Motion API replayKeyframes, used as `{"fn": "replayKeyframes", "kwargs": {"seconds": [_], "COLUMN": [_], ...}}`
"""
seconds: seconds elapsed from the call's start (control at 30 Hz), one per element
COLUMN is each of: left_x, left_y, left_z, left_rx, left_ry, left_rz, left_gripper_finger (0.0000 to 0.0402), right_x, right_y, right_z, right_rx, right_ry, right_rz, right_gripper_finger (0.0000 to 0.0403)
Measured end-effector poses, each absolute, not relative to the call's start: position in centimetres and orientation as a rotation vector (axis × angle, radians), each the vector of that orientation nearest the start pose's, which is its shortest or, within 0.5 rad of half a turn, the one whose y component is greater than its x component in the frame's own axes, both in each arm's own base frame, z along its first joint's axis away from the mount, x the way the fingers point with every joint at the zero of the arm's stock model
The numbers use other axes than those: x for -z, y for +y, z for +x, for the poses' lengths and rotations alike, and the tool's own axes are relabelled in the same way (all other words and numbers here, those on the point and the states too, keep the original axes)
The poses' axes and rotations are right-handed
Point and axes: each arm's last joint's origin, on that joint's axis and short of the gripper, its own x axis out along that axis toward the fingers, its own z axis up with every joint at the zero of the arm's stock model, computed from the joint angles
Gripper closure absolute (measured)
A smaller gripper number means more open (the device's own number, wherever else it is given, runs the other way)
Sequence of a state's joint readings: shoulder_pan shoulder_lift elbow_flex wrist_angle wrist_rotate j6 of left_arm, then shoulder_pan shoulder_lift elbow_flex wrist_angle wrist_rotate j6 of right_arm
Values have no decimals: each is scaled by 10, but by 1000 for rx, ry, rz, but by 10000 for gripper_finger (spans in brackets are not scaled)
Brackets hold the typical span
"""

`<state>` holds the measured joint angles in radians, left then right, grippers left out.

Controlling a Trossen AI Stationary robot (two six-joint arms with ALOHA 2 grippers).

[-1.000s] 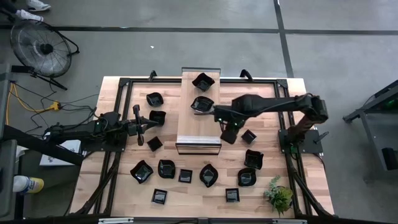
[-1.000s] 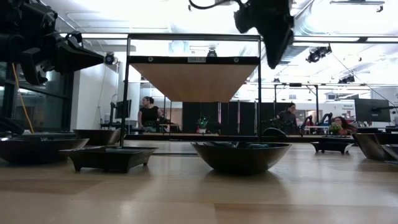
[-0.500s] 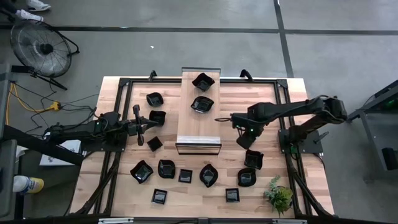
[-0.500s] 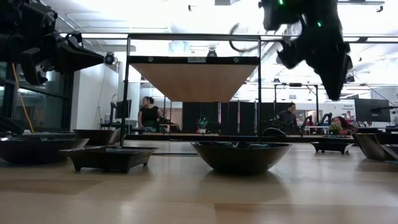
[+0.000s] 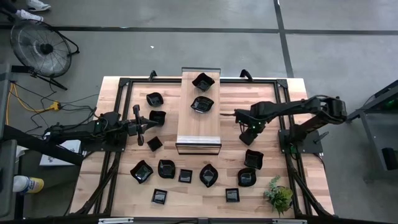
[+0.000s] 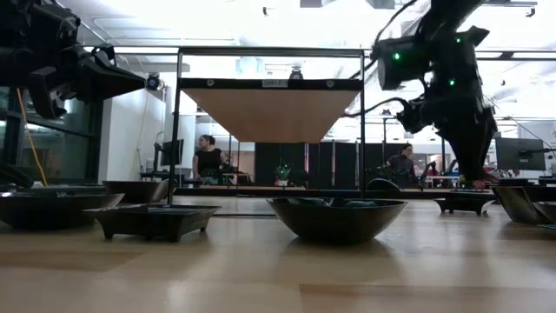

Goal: Pick & Place Mini shaped plates
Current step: Put the square-shaped plate on the shelf

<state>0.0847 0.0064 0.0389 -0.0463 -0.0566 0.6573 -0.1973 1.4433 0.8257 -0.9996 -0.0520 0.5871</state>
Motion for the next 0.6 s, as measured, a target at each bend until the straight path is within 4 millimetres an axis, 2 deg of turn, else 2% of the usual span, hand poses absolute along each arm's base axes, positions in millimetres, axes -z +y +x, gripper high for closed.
{"fn": "replayKeyframes", "kwargs": {"seconds": [0.27, 0.6], "left_x": [-172, -172], "left_y": [10, 10], "left_z": [95, 95], "left_rx": [-131, -131], "left_ry": [60, 60], "left_rz": [656, 656], "left_gripper_finger": [389, 389], "right_x": [-156, -155], "right_y": [-49, -55], "right_z": [204, 202], "right_rx": [581, 548], "right_ry": [1523, 1519], "right_rz": [664, 636], "right_gripper_finger": [308, 308]}}
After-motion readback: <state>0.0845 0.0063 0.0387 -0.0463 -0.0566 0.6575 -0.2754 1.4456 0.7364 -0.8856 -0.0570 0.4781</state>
